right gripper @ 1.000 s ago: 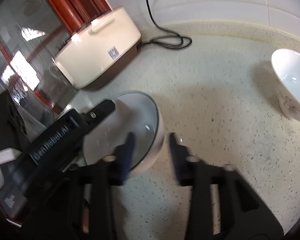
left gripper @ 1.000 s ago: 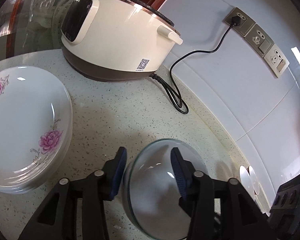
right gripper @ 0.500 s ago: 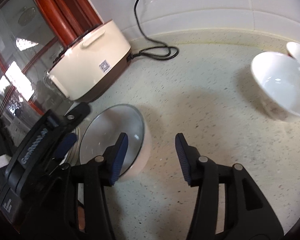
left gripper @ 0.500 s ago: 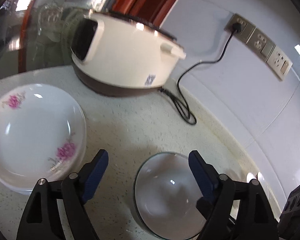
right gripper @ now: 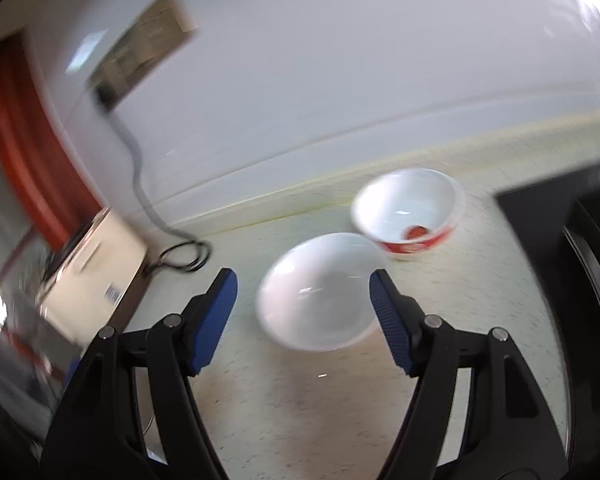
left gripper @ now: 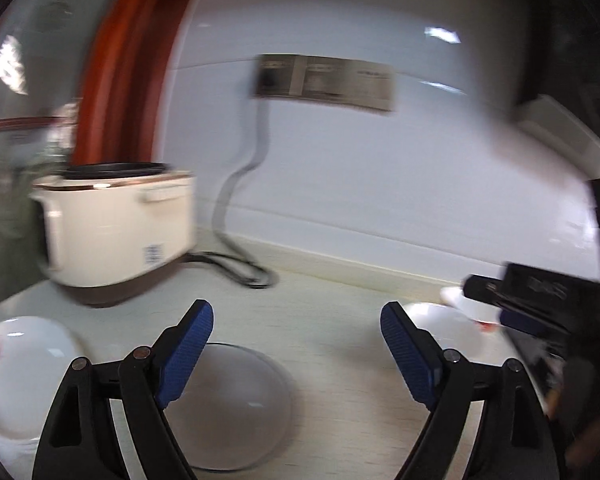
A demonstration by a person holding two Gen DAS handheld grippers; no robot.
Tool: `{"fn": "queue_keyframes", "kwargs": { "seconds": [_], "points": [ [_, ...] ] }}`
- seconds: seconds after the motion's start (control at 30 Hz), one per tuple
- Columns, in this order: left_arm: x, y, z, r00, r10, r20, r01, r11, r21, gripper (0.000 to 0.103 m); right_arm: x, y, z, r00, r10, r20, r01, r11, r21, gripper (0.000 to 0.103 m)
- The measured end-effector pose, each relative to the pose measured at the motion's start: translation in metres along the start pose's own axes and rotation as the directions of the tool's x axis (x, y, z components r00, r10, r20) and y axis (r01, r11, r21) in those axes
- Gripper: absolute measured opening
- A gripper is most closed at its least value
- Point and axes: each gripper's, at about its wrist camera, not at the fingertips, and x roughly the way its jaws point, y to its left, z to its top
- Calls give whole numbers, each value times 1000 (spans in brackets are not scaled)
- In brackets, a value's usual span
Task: Organize plates and bowls
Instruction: 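Move both grippers to the large white bowl beside the red-banded bowl, then close both grippers on the large white bowl's rim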
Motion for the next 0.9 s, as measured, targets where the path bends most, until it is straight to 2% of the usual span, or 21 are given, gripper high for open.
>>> {"fn": "queue_keyframes", "kwargs": {
  "seconds": [0.1, 0.17, 0.2, 0.27, 0.3, 0.33, 0.37, 0.43, 0.53, 0.6, 0.7, 0.83, 0.9],
  "points": [
    [7, -8, -2, 995, -87, -41, 87, 996, 6, 87, 13, -23, 4, 999, -13, -44, 17, 996, 86, 72],
    [21, -14, -4, 986, -108, -124, 109, 994, -5, 87, 20, -32, 4, 997, -15, -71, 24, 993, 117, 72],
    [30, -19, -4, 976, -101, -191, 101, 995, -8, 87, 21, -37, 3, 997, -13, -82, 24, 991, 132, 72],
    [50, -30, -4, 943, -81, -324, 85, 996, -3, 87, 27, -42, 2, 994, 1, -108, 16, 988, 156, 72],
    [61, -36, -3, 920, -79, -384, 86, 996, 0, 87, 29, -43, 1, 993, 7, -120, 13, 987, 161, 72],
    [70, -40, -1, 899, -96, -427, 99, 995, -14, 87, 30, -44, -1, 992, 8, -127, 12, 987, 163, 72],
    [78, -45, 3, 886, -107, -452, 107, 994, -25, 87, 33, -44, -2, 991, 9, -136, 14, 986, 164, 72],
    [90, -53, 11, 879, -118, -463, 116, 993, -33, 87, 36, -45, -5, 989, 17, -148, 8, 986, 169, 72],
    [111, -57, 21, 892, -117, -436, 95, 993, -73, 87, 40, -46, -7, 987, 14, -160, 14, 985, 172, 72],
    [126, -59, 21, 890, -138, -435, 99, 989, -112, 87, 45, -46, -8, 987, 9, -161, 19, 986, 168, 72],
    [149, -57, 12, 877, -156, -454, 93, 983, -159, 87, 50, -45, -11, 986, -5, -166, 33, 985, 169, 71],
    [165, -61, -1, 852, -172, -494, 108, 982, -156, 87, 56, -48, -16, 979, 37, -202, 4, 980, 199, 63],
    [170, -60, -6, 845, -181, -503, 116, 980, -159, 87, 59, -47, -19, 975, 47, -216, -2, 979, 203, 61]
  ]
}}
